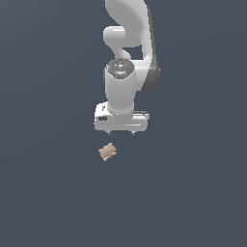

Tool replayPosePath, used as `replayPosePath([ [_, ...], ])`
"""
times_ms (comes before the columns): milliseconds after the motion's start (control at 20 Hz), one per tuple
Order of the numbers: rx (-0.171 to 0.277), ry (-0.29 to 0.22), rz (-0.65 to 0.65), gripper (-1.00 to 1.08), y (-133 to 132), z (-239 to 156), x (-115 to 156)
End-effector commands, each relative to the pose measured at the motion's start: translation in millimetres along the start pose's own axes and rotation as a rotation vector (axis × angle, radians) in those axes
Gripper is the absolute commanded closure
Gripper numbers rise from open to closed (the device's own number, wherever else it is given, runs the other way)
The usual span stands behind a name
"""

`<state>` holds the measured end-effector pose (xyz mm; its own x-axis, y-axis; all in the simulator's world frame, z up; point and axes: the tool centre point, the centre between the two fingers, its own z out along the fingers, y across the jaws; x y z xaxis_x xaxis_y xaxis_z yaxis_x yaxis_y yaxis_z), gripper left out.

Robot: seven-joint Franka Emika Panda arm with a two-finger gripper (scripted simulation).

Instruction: Pick up the object and move it to a goal position.

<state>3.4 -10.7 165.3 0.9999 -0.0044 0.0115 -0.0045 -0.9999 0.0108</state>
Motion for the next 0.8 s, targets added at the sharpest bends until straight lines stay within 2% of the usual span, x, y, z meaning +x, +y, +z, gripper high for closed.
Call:
replayPosePath([
  [0,0.0,0.0,0.0,-0.92,0,0,0],
  [400,-0.026,0.017,-0.036,-0.92,10,-15,5],
  [750,-0.024,0.016,-0.017,-0.92,11,-13,6],
])
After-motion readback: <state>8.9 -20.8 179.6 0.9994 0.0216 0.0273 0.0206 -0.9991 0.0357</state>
